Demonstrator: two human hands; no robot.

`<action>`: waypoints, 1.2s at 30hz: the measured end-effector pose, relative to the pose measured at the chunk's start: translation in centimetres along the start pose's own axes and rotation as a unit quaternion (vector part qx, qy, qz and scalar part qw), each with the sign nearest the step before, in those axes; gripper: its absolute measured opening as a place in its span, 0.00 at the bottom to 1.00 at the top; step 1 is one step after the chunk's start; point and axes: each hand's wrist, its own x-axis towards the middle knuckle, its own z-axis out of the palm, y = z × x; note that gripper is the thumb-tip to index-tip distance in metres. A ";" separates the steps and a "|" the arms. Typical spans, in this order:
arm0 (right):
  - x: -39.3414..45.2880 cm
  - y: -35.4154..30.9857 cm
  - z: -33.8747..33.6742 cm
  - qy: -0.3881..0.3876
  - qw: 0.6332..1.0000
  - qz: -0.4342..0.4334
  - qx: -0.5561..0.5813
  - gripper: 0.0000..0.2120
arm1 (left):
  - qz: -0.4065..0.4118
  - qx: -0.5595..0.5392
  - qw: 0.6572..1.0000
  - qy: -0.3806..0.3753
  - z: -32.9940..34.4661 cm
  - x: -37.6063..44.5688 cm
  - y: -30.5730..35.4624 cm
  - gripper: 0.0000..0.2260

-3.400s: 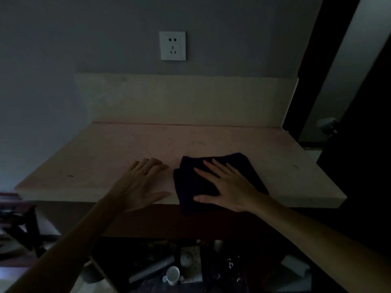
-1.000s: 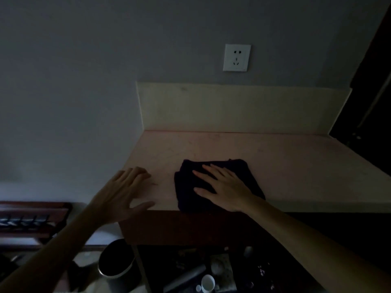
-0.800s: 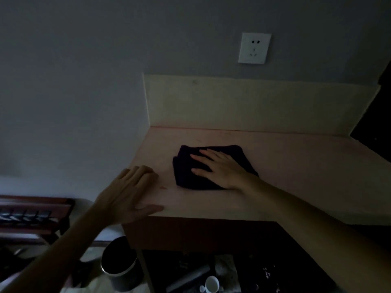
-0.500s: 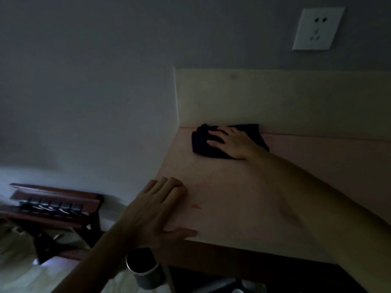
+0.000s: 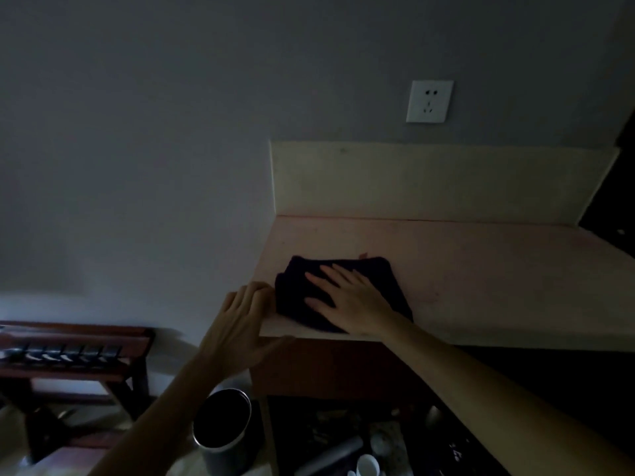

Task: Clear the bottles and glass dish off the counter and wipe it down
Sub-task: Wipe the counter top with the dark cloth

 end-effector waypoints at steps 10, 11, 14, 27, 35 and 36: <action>8.1 -0.5 0.4 -0.021 0.999 0.007 0.023 0.33 | 0.045 0.011 0.999 -0.016 -1.7 0.6 -3.3 0.38; 10.2 -0.2 0.4 -0.016 1.000 0.010 0.021 0.34 | 0.047 0.004 0.999 -0.011 -1.6 0.8 -3.4 0.37; 17.1 0.6 0.5 -0.015 0.999 0.020 0.026 0.34 | 0.042 0.010 0.999 -0.011 -1.1 0.8 -4.4 0.35; 22.0 -0.7 0.4 -0.016 1.000 0.019 0.018 0.35 | -0.053 0.041 0.998 0.008 -0.4 -1.5 -4.5 0.35; 5.1 -5.7 1.2 -0.006 0.995 -0.102 0.002 0.33 | -0.029 0.000 0.998 0.055 -3.6 -0.6 -2.3 0.51; 3.6 -5.7 1.2 -0.007 0.994 -0.112 0.000 0.34 | -0.017 -0.007 0.998 0.058 -3.9 -0.4 -1.9 0.51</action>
